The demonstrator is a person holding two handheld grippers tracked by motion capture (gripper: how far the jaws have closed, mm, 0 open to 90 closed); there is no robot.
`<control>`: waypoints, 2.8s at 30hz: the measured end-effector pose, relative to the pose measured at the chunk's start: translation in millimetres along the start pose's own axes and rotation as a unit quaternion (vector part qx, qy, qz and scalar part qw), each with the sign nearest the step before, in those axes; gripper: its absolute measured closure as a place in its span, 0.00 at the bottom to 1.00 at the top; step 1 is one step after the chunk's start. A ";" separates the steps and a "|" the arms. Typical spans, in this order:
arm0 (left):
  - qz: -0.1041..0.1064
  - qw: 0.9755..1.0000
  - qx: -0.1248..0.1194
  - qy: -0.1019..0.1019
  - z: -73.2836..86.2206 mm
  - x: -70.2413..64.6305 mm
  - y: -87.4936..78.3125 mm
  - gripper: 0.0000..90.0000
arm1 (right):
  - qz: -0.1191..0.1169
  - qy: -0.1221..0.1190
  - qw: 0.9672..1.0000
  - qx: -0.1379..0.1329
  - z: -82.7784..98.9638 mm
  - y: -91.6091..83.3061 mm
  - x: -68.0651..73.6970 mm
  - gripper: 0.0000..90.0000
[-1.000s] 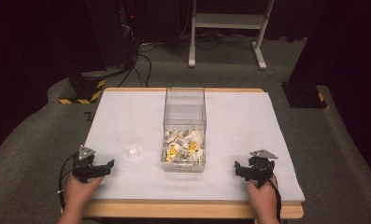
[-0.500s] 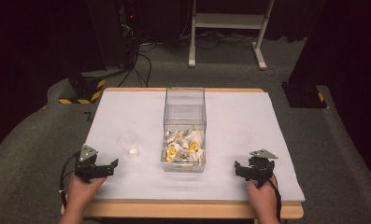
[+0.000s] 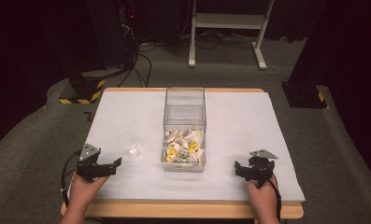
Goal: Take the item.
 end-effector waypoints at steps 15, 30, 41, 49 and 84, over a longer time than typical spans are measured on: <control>0.022 1.000 -0.017 0.001 -20.6 -16.3 -1.6 0.05 | 0.001 0.000 1.000 0.000 0.0 -0.1 -0.1 0.10; 0.044 0.999 -0.030 0.008 -42.8 -33.4 0.1 0.04 | 0.001 0.000 1.000 -0.001 0.0 0.0 -0.1 0.10; 0.050 0.998 -0.035 0.021 -56.7 -44.3 3.3 0.04 | 0.001 0.000 1.000 -0.001 0.0 -0.1 -0.2 0.10; 0.061 0.997 -0.038 0.032 -67.8 -56.0 8.6 0.04 | 0.001 0.000 1.000 -0.001 0.0 -0.1 -0.2 0.10; 0.119 0.991 -0.024 0.062 -88.5 -108.5 38.7 0.05 | 0.001 0.000 1.000 0.000 0.0 -0.1 0.0 0.10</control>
Point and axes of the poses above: each handheld gripper's, and its own axes: y roughly forward along the jaws, z roughly out of its underside, x roughly to its left, the point moved 9 cm from there along y, roughly forward along the jaws, and after that the axes turned 8 degrees about z, right-handed, at the moved point
